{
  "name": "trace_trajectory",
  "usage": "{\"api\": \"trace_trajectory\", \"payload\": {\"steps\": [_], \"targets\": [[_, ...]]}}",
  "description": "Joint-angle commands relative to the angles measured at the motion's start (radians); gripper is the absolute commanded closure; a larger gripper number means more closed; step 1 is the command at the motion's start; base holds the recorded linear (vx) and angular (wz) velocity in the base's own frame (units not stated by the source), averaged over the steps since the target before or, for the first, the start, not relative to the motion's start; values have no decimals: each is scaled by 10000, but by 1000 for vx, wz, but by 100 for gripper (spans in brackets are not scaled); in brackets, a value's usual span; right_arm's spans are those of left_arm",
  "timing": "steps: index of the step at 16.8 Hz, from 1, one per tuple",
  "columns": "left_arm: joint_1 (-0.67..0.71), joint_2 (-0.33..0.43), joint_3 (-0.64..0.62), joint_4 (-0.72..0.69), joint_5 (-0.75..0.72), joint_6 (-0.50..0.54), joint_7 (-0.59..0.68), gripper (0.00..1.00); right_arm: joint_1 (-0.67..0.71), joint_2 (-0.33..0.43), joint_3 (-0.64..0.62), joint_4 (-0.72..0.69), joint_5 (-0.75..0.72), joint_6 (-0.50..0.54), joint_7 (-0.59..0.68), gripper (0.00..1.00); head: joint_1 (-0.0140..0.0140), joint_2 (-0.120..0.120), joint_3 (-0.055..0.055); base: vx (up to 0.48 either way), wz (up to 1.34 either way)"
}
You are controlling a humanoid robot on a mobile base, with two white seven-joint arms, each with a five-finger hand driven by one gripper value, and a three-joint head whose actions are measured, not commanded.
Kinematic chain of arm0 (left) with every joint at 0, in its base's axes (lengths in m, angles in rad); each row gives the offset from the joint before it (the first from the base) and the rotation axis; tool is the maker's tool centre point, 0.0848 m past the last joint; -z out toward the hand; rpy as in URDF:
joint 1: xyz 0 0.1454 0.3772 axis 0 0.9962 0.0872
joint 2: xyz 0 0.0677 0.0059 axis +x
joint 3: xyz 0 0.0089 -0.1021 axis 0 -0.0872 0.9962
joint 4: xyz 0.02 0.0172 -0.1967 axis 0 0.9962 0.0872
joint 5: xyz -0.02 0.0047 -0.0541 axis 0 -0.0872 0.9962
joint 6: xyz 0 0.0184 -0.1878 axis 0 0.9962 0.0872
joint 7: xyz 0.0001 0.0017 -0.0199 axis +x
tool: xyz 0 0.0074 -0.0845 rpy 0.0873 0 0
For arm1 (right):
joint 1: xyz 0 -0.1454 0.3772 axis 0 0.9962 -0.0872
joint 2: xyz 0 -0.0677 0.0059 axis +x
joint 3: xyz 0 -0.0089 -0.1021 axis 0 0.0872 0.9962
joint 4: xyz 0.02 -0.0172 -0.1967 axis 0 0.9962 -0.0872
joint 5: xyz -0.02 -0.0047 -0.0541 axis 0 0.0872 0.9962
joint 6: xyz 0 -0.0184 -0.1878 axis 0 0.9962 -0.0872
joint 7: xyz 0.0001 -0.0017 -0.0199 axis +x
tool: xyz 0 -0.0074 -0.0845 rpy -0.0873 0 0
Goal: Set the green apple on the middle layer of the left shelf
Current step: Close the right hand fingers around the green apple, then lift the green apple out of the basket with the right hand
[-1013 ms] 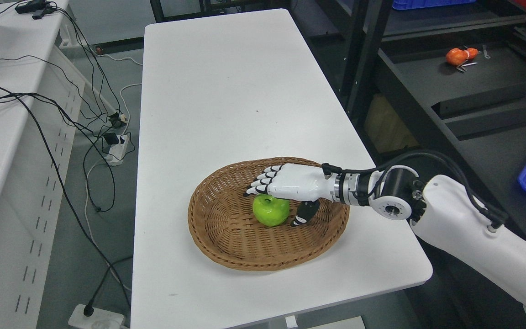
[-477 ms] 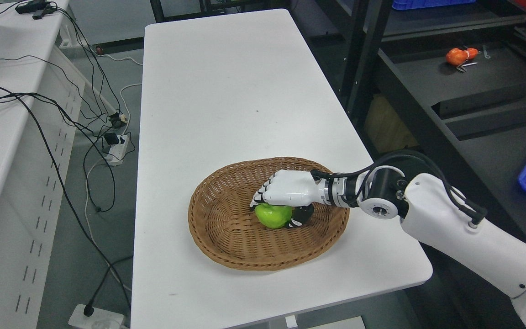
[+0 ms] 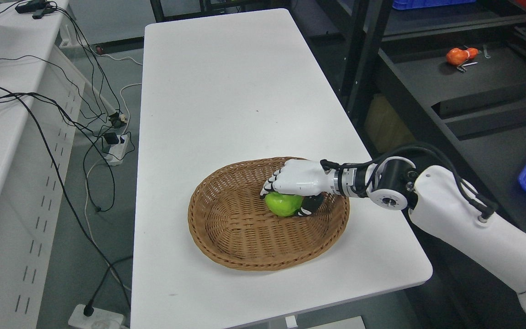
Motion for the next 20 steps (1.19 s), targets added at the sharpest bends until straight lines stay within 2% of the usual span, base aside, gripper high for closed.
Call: {"api": "trace_trajectory", "payload": {"steps": [1, 3, 5, 9, 11, 15, 20], "targets": [[-123, 175, 0, 2, 0, -1, 8, 0, 1021, -493, -4101, -582, 63, 148, -1266, 100, 0, 0, 0, 0, 0], [-123, 175, 0, 2, 0, -1, 8, 0, 1728, -111, -5803, -661, 201, 680, -2629, 100, 0, 0, 0, 0, 0], [-123, 175, 0, -14, 0, -1, 8, 0, 2480, 747, -7278, -752, 598, 2517, -4240, 100, 0, 0, 0, 0, 0], [-123, 175, 0, -14, 0, -1, 8, 0, 3600, 919, -7529, -860, 769, 4852, -6849, 100, 0, 0, 0, 0, 0], [-123, 175, 0, -14, 0, -1, 8, 0, 4167, 1086, -7544, -1043, 769, 5729, -7436, 100, 0, 2, 0, 13, 4], [-123, 175, 0, 2, 0, -1, 8, 0, 5226, 1792, -7805, -2070, 769, 5793, -7484, 100, 0, 3, 0, 0, 0], [-123, 175, 0, 2, 0, -1, 8, 0, 6056, 1855, -7805, -2547, 739, 5763, -7484, 100, 0, 3, 0, -75, 28]]}}
